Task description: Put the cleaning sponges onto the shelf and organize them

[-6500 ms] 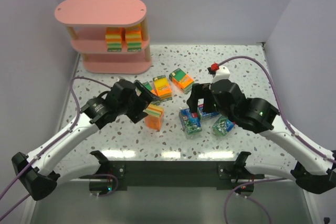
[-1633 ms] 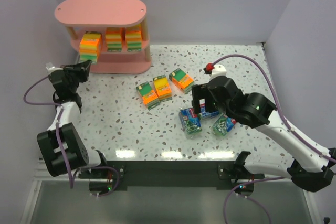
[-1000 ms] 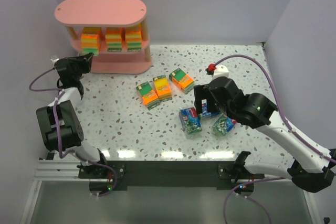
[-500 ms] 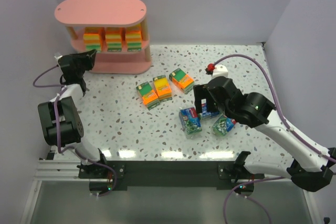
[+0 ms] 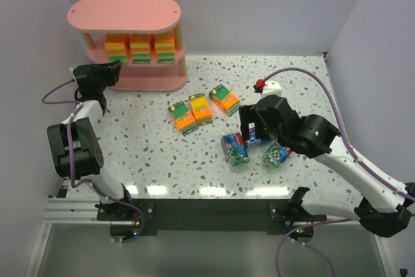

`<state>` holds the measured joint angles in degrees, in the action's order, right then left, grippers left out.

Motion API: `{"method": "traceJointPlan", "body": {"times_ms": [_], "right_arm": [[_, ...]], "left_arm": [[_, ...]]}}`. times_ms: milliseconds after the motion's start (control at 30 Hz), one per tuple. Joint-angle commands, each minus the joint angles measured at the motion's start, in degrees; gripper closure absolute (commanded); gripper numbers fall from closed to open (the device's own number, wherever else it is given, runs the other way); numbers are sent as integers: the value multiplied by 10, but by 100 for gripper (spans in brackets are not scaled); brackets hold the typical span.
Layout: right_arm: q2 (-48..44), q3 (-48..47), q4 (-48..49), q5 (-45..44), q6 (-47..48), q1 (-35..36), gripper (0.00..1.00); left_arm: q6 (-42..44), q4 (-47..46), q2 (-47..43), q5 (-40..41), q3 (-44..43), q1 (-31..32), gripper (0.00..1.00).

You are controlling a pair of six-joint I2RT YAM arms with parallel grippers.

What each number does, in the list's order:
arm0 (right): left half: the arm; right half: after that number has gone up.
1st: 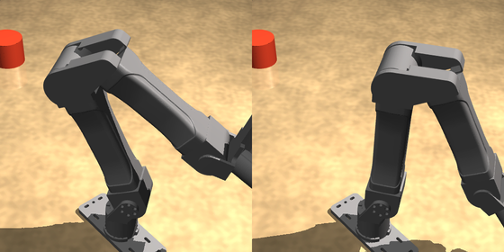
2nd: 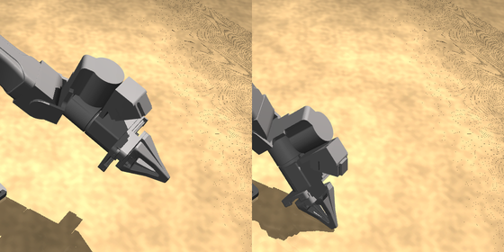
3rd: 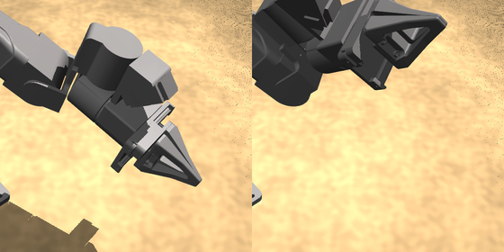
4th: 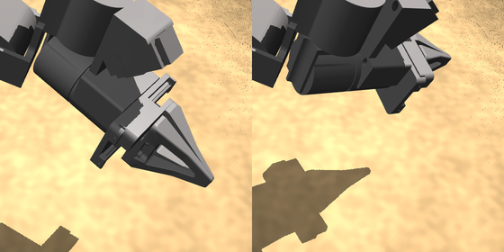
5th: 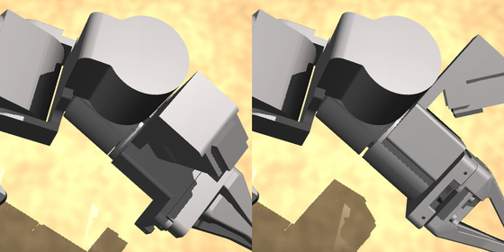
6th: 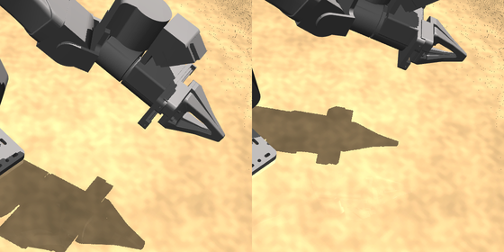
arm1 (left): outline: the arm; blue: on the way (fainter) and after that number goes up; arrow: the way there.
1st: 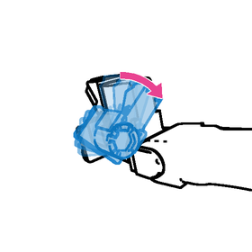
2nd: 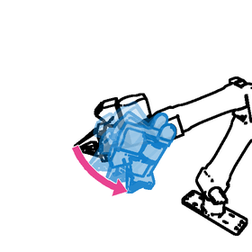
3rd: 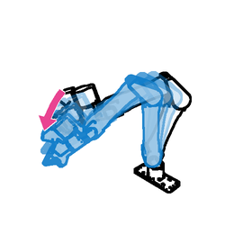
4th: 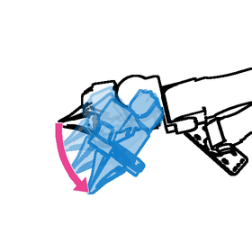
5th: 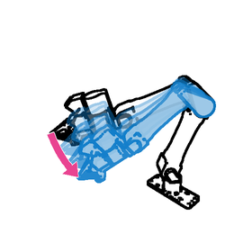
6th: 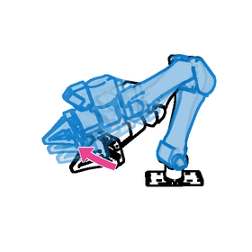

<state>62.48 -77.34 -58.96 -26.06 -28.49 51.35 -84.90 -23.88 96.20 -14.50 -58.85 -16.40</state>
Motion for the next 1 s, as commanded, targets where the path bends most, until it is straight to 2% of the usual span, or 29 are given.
{"method": "traceJointPlan", "body": {"times_ms": [0, 533, 667, 833, 900, 967], "right_arm": [[-13, 3, 4, -17, -6, -2, 4], [-18, 6, -4, -19, -6, -2, 4], [-19, 10, 0, -13, -7, -3, 4], [-23, 26, 7, 1, -11, -3, 3], [-22, 35, 10, 8, -12, -2, 2], [-19, 40, 12, 12, -13, -2, 2]], "left_arm": [[11, 18, 13, 0, -38, 2, 70], [22, 55, 49, -33, -87, 1, 70], [27, 52, -1, -40, -62, 0, 67], [27, 45, -91, -50, 35, 1, 65], [33, 45, -143, -58, 81, 0, 61], [43, 64, -197, -66, 108, 1, 51]]}}
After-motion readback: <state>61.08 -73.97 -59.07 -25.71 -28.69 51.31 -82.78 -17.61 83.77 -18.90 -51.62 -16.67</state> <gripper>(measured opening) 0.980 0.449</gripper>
